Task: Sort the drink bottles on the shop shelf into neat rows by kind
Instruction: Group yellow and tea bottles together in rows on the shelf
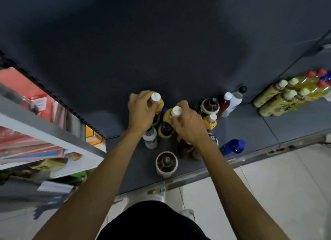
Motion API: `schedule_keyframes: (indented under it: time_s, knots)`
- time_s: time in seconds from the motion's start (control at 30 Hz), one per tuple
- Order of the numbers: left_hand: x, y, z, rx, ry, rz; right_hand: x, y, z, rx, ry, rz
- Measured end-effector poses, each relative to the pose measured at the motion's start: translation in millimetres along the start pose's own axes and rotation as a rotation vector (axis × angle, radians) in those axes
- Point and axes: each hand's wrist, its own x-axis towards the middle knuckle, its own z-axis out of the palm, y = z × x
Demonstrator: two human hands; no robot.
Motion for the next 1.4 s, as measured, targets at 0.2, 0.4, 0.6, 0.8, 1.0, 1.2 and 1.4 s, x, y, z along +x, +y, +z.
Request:
schedule_keyframes:
  time_s: [0.2, 0.4, 0.6, 0.8, 1.0, 1.2, 1.4]
  knots:
    - [-44.4, 71.2, -24.4, 0.048, 0.236, 0.251, -29.4, -10.2, -54.7, 0.277, 0.219, -0.114]
    - [-85.8, 146.8, -17.1, -0.151, 0.251, 0.415, -79.8, -4.5, -101.1, 0.772, 0.393, -0.049]
    - [-118.7, 191.1, 39.4, -0.392, -0.080, 0.285, -144.4, 48.9, -138.9, 0.924, 0.373, 0.074]
    - [-156.3, 226.0, 129.5, -0.452, -0.442, 0.160, -209.6, 132.1, -165.1, 0.980, 0.395, 0.357]
    - [-168.7, 264.7, 215.9, -0.415, -0.707, 0.106, -257.3, 194.7, -184.3, 0.970, 0.548, 0.552]
    - [-181.1, 294.2, 314.1, -0.465, -0.933, 0.117, -284.2, 262.0, -209.3, 0.952, 0.831, 0.702]
    - [-155.0, 321.4, 403.2, -0.553, -0.934, 0.041, -281.9, 337.5, -252.2, 0.797, 0.900, 0.877]
